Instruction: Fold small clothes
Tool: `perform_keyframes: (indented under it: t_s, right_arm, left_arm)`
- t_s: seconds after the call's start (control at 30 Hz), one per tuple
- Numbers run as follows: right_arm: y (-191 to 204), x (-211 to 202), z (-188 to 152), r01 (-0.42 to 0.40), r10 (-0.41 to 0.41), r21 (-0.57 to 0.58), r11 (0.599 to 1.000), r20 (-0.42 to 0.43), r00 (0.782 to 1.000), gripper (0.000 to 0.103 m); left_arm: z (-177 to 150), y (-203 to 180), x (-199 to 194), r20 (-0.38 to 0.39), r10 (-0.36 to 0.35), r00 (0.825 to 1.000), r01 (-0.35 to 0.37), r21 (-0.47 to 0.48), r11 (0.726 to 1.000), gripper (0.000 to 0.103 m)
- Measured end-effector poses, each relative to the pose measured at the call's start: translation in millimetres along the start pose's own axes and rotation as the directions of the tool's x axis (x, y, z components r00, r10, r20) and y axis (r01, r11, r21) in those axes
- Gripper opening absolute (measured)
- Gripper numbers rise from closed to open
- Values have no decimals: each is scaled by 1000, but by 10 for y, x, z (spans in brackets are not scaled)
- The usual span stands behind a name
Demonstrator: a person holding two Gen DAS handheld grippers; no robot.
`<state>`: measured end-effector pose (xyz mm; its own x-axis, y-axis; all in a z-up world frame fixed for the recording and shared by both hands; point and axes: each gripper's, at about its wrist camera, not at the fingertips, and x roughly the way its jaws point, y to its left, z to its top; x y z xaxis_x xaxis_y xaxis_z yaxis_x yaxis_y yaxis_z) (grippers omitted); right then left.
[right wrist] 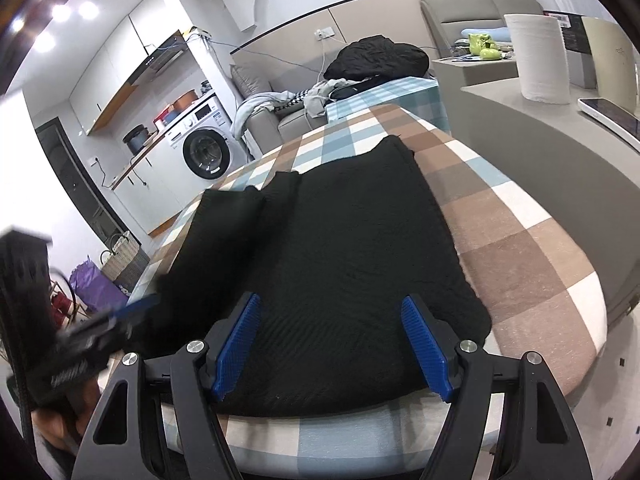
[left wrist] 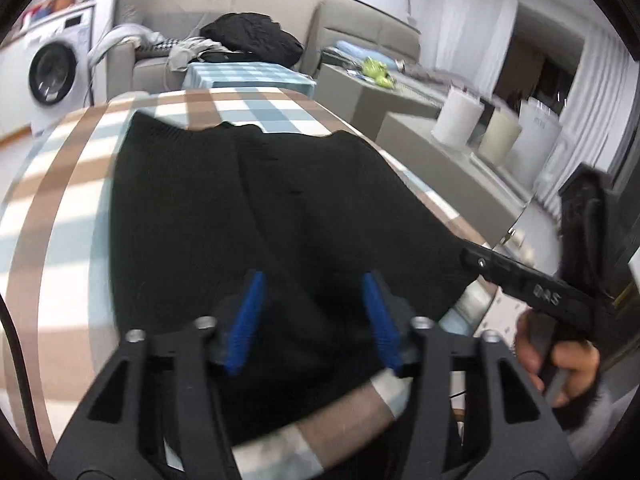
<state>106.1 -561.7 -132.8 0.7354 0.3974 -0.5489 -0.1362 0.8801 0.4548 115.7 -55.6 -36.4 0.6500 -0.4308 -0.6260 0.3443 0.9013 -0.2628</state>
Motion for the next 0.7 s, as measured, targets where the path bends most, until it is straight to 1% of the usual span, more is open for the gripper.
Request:
perform_keyframes:
  t_s: [0.03, 0.07, 0.1, 0.17, 0.23, 0.33, 0.4, 0.47, 0.5, 0.53, 0.57, 0.6, 0.63, 0.67, 0.7]
  right_arm:
    - [10, -3, 15, -6, 6, -2, 1000, -1, 1000, 74]
    - [25, -3, 28, -14, 14, -5, 1000, -4, 1000, 74]
    - [49, 9, 45, -25, 25, -11, 1000, -10, 1000, 74]
    - [131, 45, 74, -57, 56, -33, 998, -25, 998, 74]
    - [213, 113, 92, -93, 91, -39, 995, -54, 994, 74]
    - [348, 284, 87, -174, 170, -23, 984, -132, 977, 74]
    - [442, 427, 64, -209, 204, -11, 978, -180, 962, 71]
    - [515, 574, 36, -226, 220, -4, 974, -221, 950, 59]
    - [539, 647, 18, -230, 225, 6, 973, -238, 945, 57]
    - [552, 733, -2, -228, 225, 18, 973, -258, 940, 46]
    - [570, 827, -18, -229, 225, 22, 973, -282, 933, 33]
    - [580, 869, -15, -218, 214, 20, 976, -287, 933, 25]
    - [589, 865, 1, -215, 211, 19, 976, -290, 933, 12]
    - [606, 785, 47, -259, 257, 29, 966, -272, 927, 9]
    - [622, 687, 91, -303, 301, 31, 953, -238, 923, 9]
  left_arm:
    - [-40, 57, -95, 18, -6, 1000, 6, -14, 1000, 58]
    - [-78, 118, -173, 30, -2, 1000, 3, -24, 1000, 63]
    - [-113, 200, -274, 45, 14, 999, -13, -39, 999, 65]
    - [-175, 381, -437, 75, 53, 996, -47, -74, 996, 66]
    - [-262, 573, -559, 89, 97, 991, -87, -114, 990, 66]
    - [-357, 858, -670, 90, 160, 983, -143, -175, 974, 66]
    - [-403, 1029, -730, 79, 173, 982, -153, -209, 966, 66]
    - [-446, 1124, -744, 78, 178, 981, -156, -230, 961, 66]
    - [-423, 1119, -691, 78, 179, 981, -157, -231, 960, 66]
    - [-432, 1137, -693, 77, 181, 980, -160, -230, 960, 66]
    - [-433, 1138, -675, 78, 182, 980, -160, -230, 960, 66]
    - [-441, 1150, -679, 82, 180, 980, -157, -229, 961, 66]
    - [-421, 1128, -633, 80, 181, 980, -159, -229, 960, 66]
    - [-414, 1116, -623, 79, 181, 980, -159, -228, 961, 66]
    - [-394, 1092, -604, 81, 177, 981, -155, -226, 962, 66]
